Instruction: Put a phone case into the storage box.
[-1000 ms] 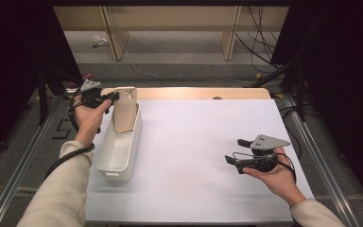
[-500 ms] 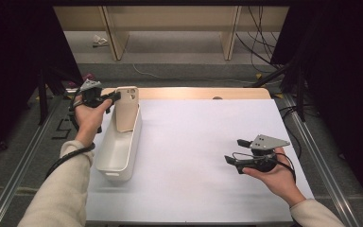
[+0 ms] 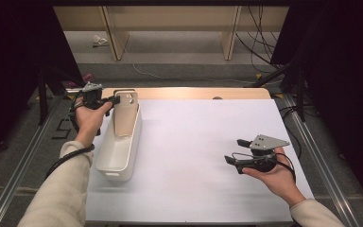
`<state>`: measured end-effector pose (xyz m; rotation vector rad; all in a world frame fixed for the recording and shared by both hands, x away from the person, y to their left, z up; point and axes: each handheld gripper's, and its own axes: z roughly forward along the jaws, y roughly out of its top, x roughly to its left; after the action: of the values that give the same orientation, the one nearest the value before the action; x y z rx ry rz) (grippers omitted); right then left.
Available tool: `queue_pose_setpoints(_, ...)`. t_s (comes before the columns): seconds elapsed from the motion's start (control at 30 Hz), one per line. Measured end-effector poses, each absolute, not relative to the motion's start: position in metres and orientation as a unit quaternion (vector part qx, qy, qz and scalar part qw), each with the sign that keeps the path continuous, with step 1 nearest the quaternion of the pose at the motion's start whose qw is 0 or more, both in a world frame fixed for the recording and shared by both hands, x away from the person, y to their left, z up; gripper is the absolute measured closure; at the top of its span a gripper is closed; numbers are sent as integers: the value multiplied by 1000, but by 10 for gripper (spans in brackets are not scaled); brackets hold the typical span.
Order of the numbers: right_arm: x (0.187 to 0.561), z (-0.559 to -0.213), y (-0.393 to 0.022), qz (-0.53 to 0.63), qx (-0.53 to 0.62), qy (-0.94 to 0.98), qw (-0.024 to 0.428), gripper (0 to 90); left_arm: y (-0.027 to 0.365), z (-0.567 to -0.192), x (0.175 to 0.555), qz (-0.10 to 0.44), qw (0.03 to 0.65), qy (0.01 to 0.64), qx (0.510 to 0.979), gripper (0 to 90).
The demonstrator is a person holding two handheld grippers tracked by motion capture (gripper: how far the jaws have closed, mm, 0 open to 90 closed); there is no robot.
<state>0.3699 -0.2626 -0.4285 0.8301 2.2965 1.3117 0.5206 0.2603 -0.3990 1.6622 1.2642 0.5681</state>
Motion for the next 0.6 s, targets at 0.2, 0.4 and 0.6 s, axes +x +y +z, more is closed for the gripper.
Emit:
queue_pose_setpoints(0.2, 370, -429, -263, 465, 294, 815, 182, 222, 261, -402, 522, 239, 468, 517, 677, 802)
queue_pose_setpoints(0.4, 370, -428, -263, 465, 294, 815, 182, 222, 260, -404, 524, 250, 457, 519, 677, 780)
queue_pose_setpoints(0.6, 370, -429, -262, 465, 292, 816, 182, 222, 258, -405, 526, 262, 446, 520, 680, 755)
